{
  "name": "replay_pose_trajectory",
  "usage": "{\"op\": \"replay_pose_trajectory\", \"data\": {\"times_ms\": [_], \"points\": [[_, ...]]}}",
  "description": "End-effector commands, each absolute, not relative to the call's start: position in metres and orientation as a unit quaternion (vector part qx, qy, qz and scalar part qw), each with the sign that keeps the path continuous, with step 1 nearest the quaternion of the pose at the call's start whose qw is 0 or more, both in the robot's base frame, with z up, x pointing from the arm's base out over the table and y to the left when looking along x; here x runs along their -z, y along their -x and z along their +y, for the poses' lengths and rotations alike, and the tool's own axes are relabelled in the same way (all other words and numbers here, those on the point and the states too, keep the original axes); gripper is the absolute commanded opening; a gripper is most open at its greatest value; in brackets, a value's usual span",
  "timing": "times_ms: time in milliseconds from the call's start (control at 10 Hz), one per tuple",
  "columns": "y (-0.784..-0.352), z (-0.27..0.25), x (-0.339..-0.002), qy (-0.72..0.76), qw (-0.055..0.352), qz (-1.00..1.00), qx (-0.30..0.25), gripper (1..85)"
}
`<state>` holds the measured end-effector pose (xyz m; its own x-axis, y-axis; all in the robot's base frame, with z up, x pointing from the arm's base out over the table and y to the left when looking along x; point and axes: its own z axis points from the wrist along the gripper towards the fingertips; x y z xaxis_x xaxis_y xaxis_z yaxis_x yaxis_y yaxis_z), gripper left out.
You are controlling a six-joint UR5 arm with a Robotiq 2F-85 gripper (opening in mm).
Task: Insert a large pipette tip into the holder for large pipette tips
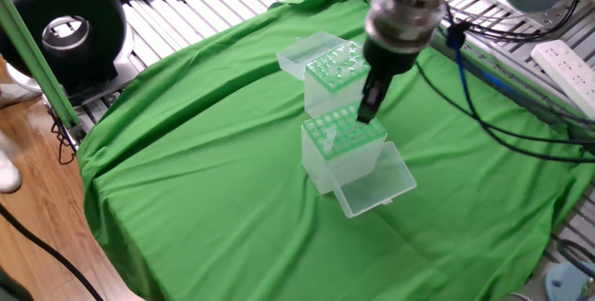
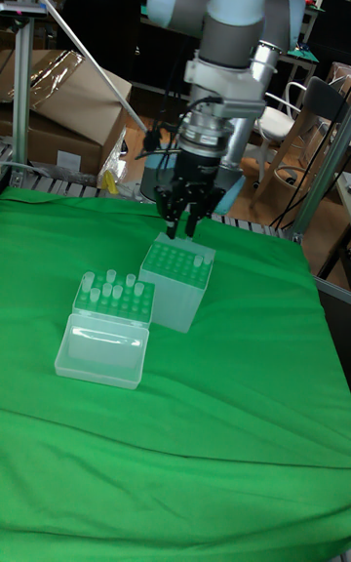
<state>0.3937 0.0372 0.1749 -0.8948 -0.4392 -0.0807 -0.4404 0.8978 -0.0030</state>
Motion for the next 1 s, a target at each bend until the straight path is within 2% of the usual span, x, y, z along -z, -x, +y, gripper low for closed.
{"op": "replay_pose_trajectory", "data": {"times_ms": [0, 900], "points": [[-0.4, 0.068, -0.17, 0.193, 0.044, 0.98, -0.004, 38.7], [-0.428, 0.073, -0.153, 0.185, 0.058, 0.981, 0.007, 36.7]]}}
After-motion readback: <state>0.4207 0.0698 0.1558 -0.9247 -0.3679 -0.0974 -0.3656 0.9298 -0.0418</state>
